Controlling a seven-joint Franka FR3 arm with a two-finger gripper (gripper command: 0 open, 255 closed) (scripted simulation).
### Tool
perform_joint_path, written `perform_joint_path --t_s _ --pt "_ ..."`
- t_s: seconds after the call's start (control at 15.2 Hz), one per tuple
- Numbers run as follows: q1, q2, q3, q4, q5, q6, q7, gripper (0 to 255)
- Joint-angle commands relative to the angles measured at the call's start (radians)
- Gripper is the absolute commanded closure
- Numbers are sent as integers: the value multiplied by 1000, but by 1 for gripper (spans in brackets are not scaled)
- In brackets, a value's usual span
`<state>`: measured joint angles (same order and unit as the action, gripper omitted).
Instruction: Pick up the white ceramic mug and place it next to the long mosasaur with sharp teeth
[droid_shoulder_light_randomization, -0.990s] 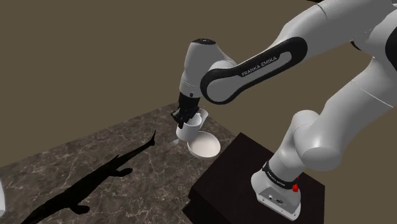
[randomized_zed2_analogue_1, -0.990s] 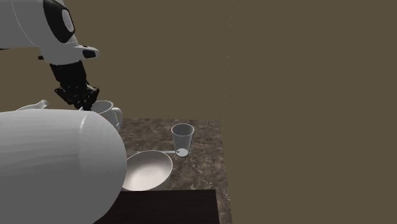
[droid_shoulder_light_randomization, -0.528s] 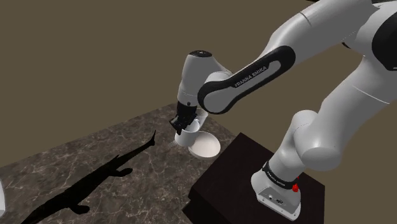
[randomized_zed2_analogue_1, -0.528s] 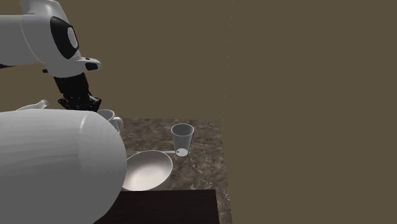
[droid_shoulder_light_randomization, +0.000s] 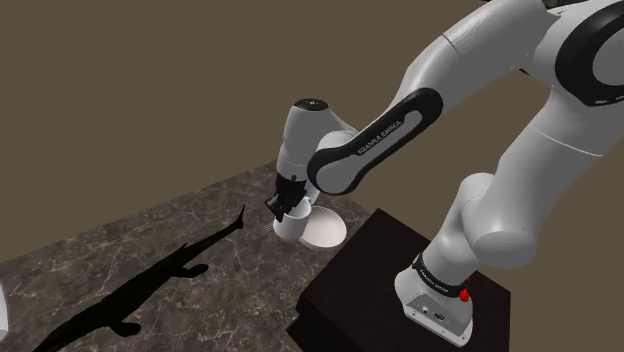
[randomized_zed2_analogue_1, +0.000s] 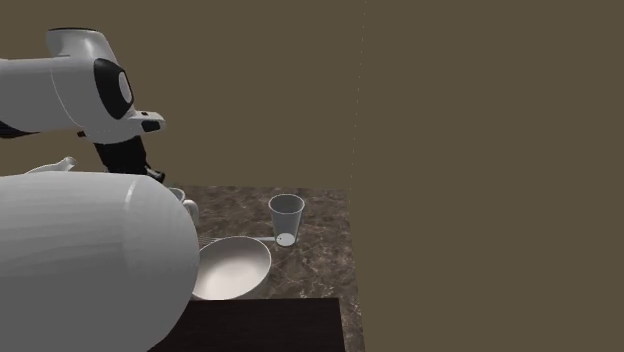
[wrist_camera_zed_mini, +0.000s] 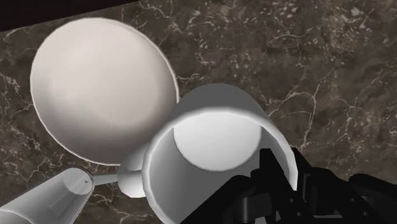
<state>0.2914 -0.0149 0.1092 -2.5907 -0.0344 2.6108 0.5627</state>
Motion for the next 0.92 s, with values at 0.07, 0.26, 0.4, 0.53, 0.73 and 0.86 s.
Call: perform_joint_path --t_s 0.07,0.26,0.4,0.53,0.73,0.86 --pt "0 45 0 -5 -14 50 13 255" --pt "0 89 -2 -7 -29 95 25 255" --pt "1 119 -5 -6 -40 125 33 255" --pt "2 150 -9 -5 -53 154 43 255" --pt "6 197 -17 -1 -73 197 58 255" --pt "10 230 -24 3 -87 225 69 255"
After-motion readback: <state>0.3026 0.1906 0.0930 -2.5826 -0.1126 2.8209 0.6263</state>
